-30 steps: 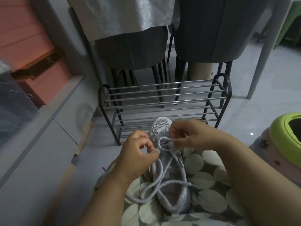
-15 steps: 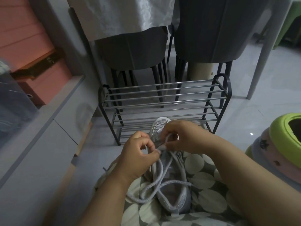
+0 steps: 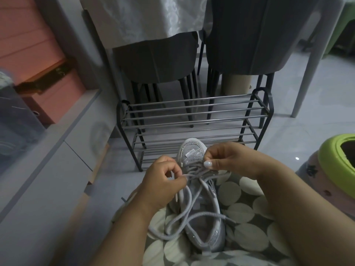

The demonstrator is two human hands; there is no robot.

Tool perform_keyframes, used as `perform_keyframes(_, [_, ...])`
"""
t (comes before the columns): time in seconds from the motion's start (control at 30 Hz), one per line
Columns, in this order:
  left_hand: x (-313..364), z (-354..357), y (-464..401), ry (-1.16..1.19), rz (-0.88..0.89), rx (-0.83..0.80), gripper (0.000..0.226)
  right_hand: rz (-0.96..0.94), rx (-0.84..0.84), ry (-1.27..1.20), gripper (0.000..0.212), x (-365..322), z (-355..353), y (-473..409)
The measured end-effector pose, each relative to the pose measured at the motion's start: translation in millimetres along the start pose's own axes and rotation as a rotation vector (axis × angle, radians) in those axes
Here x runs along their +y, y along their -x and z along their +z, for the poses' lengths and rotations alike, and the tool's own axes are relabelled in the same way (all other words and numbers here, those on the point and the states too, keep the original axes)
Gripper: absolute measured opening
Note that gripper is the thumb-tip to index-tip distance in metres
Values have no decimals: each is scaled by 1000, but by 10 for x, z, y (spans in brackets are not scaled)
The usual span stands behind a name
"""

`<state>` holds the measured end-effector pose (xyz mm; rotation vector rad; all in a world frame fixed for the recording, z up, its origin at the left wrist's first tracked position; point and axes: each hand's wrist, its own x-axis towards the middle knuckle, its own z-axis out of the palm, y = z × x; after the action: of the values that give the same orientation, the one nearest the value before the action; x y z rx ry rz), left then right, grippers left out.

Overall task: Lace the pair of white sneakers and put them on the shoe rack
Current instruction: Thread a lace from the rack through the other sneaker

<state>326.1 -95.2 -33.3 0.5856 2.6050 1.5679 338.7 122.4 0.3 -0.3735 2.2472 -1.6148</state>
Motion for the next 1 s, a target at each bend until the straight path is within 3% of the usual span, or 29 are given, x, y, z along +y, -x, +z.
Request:
perform_keyframes(0.23, [102,39,-75,-115,1,-138,21,13,-7,-14,16,1,53,-15])
perform_keyframes(0.3, [92,25,-68,129,-105,-202,20,15,7,0,18,27,51,-19])
perform_keyframes(0.4, [70,-27,-35,833,-287,-189,8,27,30,15,21,52,22,-22])
perform_keyframes(0.47, [53,-64,-29,1022,-301,-141,12,24,33,10,20,62,16,-27])
perform_keyframes(0.53, [46,-72,-49,914,-276,-155,12,20,32,9,19,64,26,-32])
perform_keyframes(0.63, [78,-59,-78,380,-221,-192,22,9,36,14,19,66,43,-42])
perform_keyframes(0.73, [98,-27,-97,53,-159,-213,41,4,29,10,20,47,52,-50])
perform_keyframes(0.8, [116,2,-104,-81,-109,-213,29,1,26,-4,20,37,55,-47])
perform_keyframes(0.87, [133,11,-100,-54,-96,-230,21,4,35,9,22,42,54,-42])
perform_keyframes(1.0, [171,-9,-49,400,-206,-202,20,13,57,26,20,79,29,-43])
